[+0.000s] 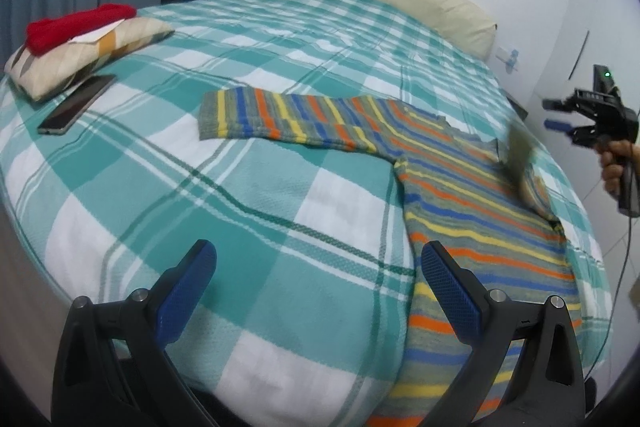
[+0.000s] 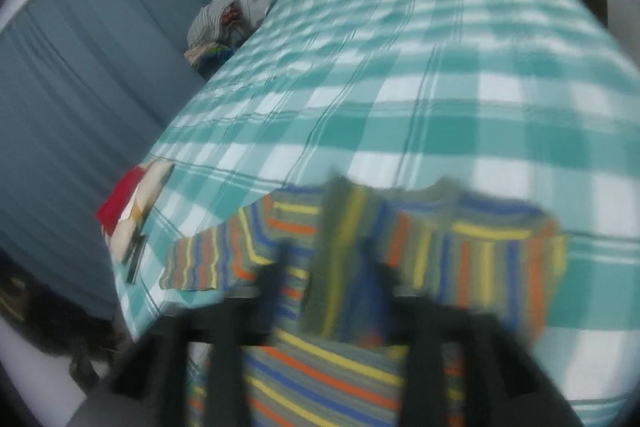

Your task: Fold small clothes

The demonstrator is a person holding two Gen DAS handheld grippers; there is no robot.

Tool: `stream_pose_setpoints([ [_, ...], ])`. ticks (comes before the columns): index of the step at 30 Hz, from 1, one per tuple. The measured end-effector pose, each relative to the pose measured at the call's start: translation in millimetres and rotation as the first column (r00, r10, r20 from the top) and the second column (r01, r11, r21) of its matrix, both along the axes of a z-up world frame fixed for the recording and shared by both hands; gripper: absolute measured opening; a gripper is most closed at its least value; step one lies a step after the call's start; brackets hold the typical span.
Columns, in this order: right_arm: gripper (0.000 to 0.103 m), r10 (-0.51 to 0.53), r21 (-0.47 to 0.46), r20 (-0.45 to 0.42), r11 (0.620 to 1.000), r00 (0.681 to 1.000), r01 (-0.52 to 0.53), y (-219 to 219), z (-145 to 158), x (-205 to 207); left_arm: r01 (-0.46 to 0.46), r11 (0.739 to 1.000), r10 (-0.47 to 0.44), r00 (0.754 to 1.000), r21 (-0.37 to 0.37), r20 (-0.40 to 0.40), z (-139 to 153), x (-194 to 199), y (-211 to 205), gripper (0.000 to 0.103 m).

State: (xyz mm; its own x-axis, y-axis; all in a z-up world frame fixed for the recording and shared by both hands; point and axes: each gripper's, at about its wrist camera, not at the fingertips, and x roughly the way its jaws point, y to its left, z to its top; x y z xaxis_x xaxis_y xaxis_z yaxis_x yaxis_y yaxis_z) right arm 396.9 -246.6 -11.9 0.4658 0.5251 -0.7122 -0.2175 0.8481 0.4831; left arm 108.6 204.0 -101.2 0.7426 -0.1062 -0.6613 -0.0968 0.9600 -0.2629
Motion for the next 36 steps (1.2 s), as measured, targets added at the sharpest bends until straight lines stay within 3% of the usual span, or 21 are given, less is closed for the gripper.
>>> stream_pose_setpoints([
  [4,0.067,-0.015,0.106,-0.04,0.994,0.999,0.019,-3,-22,-3,-0.005,1.0,0.005,1.0,0.01,-0.007,-4,-4,3,0.102],
  [7,0.067,-0.008,0.12,-0.102,0.993,0.995,0.02,-18,-39,-9,-0.007,1.0,0.007,1.0,0.009,-0.018,-8,-4,3,0.102],
  [12,0.067,-0.034,0.051,-0.233,0.998,0.972,0.047,-61,-85,-33,0.005,1.0,-0.005,0.999,0.002,-0.034,-11,0,-4,0.102],
  [16,0.063,-0.15,-0.036,-0.28,0.989,0.948,0.146,-117,-120,-59,0.04,0.999,-0.038,0.998,0.034,-0.041,-11,0,-15,0.102],
  [18,0.063,-0.22,-0.081,-0.261,0.975,0.94,0.206,-145,-125,-73,0.047,0.998,-0.045,0.998,0.048,-0.044,-11,0,-19,0.102],
  [21,0.063,-0.238,-0.088,-0.217,0.971,0.947,0.223,-163,-117,-90,0.053,0.997,-0.051,0.998,0.051,-0.045,-9,0,-23,0.102],
  [27,0.063,-0.077,-0.207,-0.132,0.977,0.988,0.049,-128,-100,-129,0.07,0.996,-0.067,0.996,0.061,-0.054,-9,3,-32,0.102],
  [31,0.061,-0.06,-0.393,-0.098,0.919,0.993,0.017,-115,-120,-149,0.089,0.993,-0.085,0.995,0.078,-0.062,-8,1,-38,0.102],
  [33,0.06,-0.086,-0.461,-0.058,0.886,0.995,0.05,-119,-120,-157,0.087,0.992,-0.082,0.995,0.095,-0.055,-6,-3,-35,0.102],
  [34,0.06,-0.118,-0.485,-0.036,0.871,0.992,0.085,-124,-118,-161,0.08,0.992,-0.075,0.996,0.101,-0.052,-5,-5,-33,0.102],
  [36,0.06,-0.146,-0.449,-0.011,0.885,0.989,0.125,-133,-110,-170,0.067,0.993,-0.062,0.997,0.101,-0.05,-5,-7,-30,0.102],
])
